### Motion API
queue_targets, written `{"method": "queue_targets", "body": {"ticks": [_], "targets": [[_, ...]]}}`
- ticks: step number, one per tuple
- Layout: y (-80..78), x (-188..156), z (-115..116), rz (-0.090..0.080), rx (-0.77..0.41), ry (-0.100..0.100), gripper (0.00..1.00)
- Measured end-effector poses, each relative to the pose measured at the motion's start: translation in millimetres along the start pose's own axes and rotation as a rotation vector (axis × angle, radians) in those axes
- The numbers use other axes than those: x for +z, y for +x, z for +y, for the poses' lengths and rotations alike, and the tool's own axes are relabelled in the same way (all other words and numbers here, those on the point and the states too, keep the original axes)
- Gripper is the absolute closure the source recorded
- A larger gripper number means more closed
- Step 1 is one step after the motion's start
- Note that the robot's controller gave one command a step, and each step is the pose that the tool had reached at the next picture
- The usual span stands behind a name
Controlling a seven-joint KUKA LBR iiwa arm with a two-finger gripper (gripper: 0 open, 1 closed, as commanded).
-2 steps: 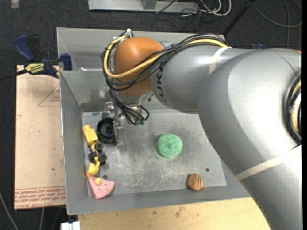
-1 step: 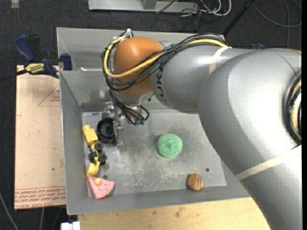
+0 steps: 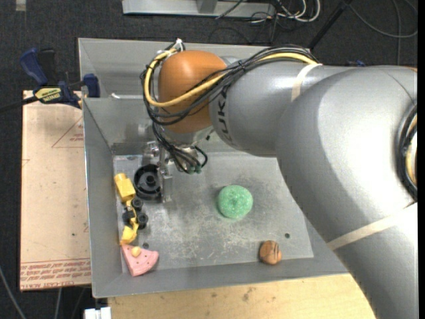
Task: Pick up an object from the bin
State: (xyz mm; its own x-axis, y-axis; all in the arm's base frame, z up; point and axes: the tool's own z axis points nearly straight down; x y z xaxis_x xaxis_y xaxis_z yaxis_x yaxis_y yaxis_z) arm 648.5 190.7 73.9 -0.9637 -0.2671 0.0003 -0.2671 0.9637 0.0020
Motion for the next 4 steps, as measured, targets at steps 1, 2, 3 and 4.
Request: {"method": "queue_targets", "body": {"ticks": [1,2,3,4], "targets": [[1.6,-19,0,0.007,0.000,0.000,1.00],[-0.7,-40,0,-0.002,0.000,0.001,1.00],[-0.3,-55,1,-0.002,0.000,0.001,1.00],[-1.1,-70,1,-0.005,0.000,0.001,1.00]]}}
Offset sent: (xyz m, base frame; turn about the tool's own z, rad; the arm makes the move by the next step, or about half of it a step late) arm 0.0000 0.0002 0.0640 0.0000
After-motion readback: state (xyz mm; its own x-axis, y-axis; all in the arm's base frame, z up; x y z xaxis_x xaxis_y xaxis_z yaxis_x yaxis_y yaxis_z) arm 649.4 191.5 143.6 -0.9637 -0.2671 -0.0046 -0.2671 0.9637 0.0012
